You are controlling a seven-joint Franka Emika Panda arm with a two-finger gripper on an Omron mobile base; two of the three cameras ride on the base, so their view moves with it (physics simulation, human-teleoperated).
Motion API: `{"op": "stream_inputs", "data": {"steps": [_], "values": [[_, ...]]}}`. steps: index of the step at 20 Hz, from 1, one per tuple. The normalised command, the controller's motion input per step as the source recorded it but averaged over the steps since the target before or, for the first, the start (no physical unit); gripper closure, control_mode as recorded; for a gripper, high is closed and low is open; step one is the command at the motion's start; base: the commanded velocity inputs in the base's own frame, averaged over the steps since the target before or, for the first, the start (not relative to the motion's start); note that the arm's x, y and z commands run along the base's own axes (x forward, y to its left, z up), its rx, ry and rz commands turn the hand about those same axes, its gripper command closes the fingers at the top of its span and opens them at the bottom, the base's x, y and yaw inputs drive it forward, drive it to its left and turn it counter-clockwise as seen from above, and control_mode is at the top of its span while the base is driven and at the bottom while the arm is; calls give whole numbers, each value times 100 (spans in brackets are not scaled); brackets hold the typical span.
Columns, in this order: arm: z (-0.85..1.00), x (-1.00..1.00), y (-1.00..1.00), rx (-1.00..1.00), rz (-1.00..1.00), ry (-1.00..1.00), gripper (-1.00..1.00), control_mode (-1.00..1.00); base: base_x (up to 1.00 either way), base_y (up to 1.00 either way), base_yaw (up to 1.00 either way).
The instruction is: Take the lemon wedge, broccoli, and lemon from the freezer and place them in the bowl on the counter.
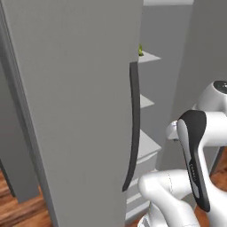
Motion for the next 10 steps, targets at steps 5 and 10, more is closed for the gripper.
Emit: {"op": "stream_inputs", "data": {"steps": [5,10], "values": [[0,0,0,0,0,0,-100,100,10,-22,22],[0,0,0,0,0,0,-100,100,18,-2,26]]}}
